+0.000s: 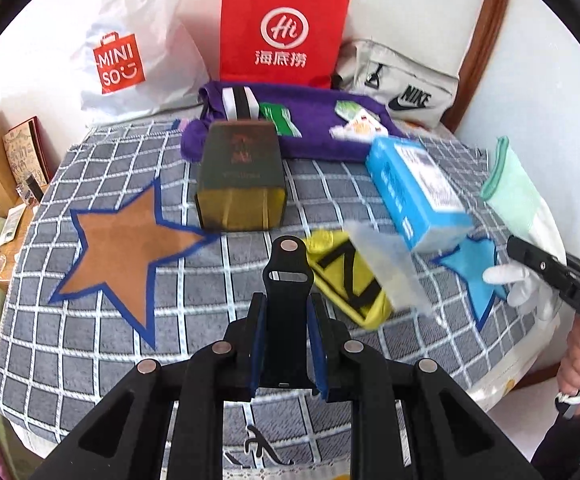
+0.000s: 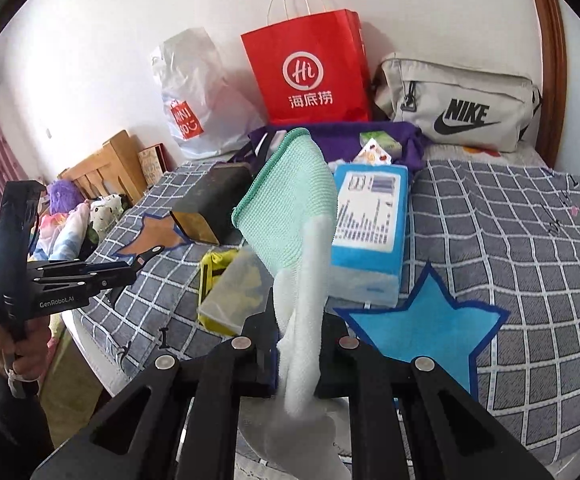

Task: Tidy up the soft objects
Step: 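Carry the black clip with the left tool while the right tool carries the glove toward the towel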

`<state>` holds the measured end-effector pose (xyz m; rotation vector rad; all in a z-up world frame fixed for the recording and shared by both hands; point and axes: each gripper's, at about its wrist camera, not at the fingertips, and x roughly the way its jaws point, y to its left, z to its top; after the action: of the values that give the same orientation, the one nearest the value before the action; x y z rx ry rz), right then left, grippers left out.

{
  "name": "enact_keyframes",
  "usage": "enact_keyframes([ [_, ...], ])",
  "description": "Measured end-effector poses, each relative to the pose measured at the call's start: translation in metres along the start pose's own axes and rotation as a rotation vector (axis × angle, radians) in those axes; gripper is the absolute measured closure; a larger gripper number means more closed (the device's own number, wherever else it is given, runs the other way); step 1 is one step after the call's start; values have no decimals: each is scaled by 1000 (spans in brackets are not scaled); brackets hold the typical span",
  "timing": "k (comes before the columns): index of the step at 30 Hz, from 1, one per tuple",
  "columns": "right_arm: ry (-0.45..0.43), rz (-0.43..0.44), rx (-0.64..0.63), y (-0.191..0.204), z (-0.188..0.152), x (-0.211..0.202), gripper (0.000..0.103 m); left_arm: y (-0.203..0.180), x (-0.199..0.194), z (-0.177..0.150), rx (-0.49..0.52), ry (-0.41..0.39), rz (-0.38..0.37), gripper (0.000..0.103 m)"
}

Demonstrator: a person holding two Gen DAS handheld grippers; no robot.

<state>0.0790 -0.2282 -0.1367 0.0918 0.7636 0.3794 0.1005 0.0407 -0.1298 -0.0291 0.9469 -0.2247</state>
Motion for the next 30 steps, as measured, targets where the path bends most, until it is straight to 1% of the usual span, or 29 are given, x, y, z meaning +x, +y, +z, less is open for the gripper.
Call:
enact_keyframes([
  [5, -1, -5, 29, -5, 19, 5, 91, 3, -3, 23, -25, -23, 5, 83],
  [8, 7, -22, 49, -11, 33, 14, 91, 5, 0, 38, -40, -32, 17, 83],
  [13, 16, -40, 60, -21, 53, 30, 91, 10, 5, 62, -64, -42, 17, 83],
  [16, 18, -33, 73, -26, 66, 38, 91, 13, 9, 76, -77, -45, 14, 83],
  [22, 9, -43, 59, -30, 94, 52, 91, 16, 19, 102, -100, -43, 24, 83],
  [26, -3, -46, 44, -32, 111, 59, 91, 17, 26, 117, -97, -44, 36, 83],
  [30, -15, -30, 41, -36, 129, 69, 91, 17, 35, 133, -94, -44, 45, 83],
])
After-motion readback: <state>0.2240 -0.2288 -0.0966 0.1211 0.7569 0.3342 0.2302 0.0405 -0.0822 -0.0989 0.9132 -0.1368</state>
